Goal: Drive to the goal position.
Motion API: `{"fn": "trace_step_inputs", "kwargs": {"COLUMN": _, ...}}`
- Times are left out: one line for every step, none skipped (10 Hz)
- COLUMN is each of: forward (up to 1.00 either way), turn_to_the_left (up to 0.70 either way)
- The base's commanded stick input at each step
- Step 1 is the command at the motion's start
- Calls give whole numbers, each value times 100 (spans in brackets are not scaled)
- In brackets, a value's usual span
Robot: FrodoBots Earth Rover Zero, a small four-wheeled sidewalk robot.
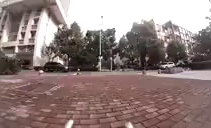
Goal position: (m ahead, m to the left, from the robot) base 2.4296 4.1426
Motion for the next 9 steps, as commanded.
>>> {"fn": "trace_step_inputs", "kwargs": {"forward": 70, "turn_to_the_left": 0}}
{"fn": "trace_step_inputs", "kwargs": {"forward": 70, "turn_to_the_left": 0}}
{"fn": "trace_step_inputs", "kwargs": {"forward": 70, "turn_to_the_left": 0}}
{"fn": "trace_step_inputs", "kwargs": {"forward": 70, "turn_to_the_left": 0}}
{"fn": "trace_step_inputs", "kwargs": {"forward": 70, "turn_to_the_left": 0}}
{"fn": "trace_step_inputs", "kwargs": {"forward": 70, "turn_to_the_left": 0}}
{"fn": "trace_step_inputs", "kwargs": {"forward": 70, "turn_to_the_left": 0}}
{"fn": "trace_step_inputs", "kwargs": {"forward": 70, "turn_to_the_left": 0}}
{"fn": "trace_step_inputs", "kwargs": {"forward": 70, "turn_to_the_left": 9}}
